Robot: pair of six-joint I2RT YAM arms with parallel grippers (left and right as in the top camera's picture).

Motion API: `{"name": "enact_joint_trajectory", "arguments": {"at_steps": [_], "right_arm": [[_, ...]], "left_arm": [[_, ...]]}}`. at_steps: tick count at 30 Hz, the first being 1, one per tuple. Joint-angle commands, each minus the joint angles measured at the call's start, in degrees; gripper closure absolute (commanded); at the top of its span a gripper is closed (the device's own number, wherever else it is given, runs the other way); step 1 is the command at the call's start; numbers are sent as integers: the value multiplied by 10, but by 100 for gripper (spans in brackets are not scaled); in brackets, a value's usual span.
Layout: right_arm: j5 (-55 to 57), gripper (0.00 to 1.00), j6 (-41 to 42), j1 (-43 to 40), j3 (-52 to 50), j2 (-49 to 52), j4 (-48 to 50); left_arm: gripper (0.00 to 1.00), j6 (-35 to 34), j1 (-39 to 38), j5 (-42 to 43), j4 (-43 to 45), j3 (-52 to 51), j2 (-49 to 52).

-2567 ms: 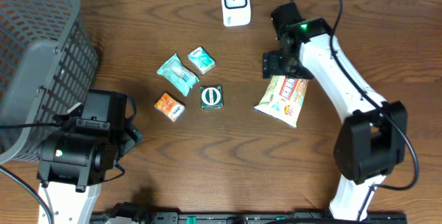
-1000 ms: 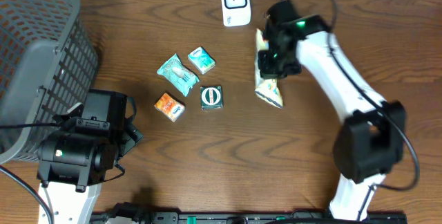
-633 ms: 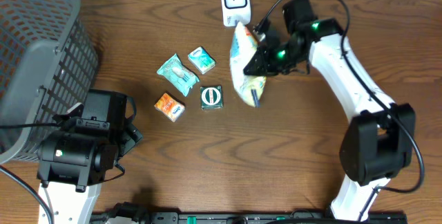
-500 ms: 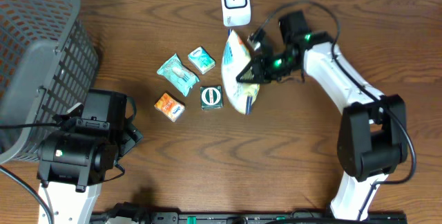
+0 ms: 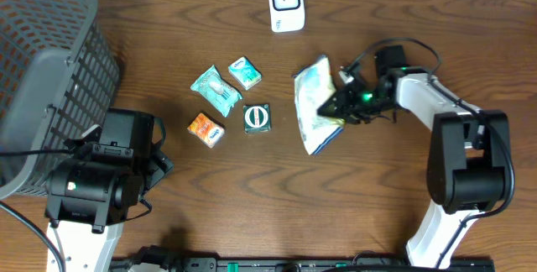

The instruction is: Scan the item barcode

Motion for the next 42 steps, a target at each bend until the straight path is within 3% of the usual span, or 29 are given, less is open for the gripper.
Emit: {"name": "enact_joint_trajectory", "arguments": {"at_steps": [1,7,14,21,26,32,37,42], "right_arm": [[83,67,1,-25,18,-3,-33],[163,50,-23,-61,112,-5,-181],[249,48,-48,-42,250,-5,-351],[263,48,-59,33,279,-4,-351],[349,45,-28,101,278,-4,-312],[513,57,51,172,269,-4,-288],[517,73,58,202,259,-3,-269],[517,78,58,221,241,-3,-240]], "left_arm": [[2,-5,2,-9,-2,11,-3],[3,-5,2,-9,-2,11,-3],[2,-5,2,-9,-2,11,-3],[2,-5,2,-10,-2,11,-3],[2,-5,2,-9,-2,11,-3],[2,-5,2,-9,-2,11,-3],[2,-5,2,-9,-2,11,-3],[3,-5,2,-10,-2,11,-3]]}}
